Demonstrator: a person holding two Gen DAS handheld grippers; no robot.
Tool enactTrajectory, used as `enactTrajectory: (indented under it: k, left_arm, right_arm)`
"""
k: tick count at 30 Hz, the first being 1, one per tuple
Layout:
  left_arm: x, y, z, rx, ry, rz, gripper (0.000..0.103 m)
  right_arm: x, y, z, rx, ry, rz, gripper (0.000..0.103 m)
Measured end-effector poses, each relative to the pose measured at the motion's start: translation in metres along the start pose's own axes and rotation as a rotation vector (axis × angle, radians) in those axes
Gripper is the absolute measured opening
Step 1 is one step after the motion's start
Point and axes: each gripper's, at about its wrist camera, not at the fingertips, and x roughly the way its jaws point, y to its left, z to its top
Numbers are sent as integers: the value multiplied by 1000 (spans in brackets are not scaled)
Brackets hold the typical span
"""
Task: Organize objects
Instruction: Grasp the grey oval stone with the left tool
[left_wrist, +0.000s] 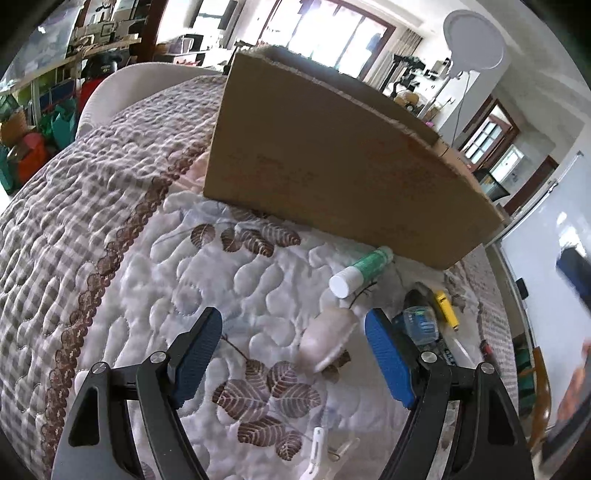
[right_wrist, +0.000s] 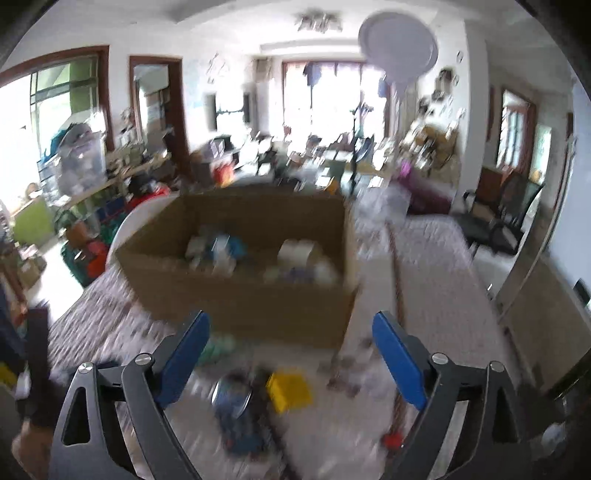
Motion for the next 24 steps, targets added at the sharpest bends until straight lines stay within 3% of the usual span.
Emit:
enactTrajectory:
  k: [5,8,15,17,20,24]
  left_arm:
    - [9,3,0,2,38,-13,80]
    - [12,5,1,15,58,-40,80]
    - [13,-9,-2,163,80,-67,75]
    - [16,-23,-9,254,82,-48,54]
    - [21,-49,-23,431,67,67,25]
    - [18,-54,-26,466,60,76,25]
  right_arm:
    - [16,1,-51,11,53,-35,103]
    - [27,-4,-74,74,69,-9,103]
    - [47,-9,-102,114,128,33,103]
    - [48,-10,-105,125,143,49,103]
    - [47,-11,-106,139,144,77,103]
    - [44,-13,-105,160,141,94,103]
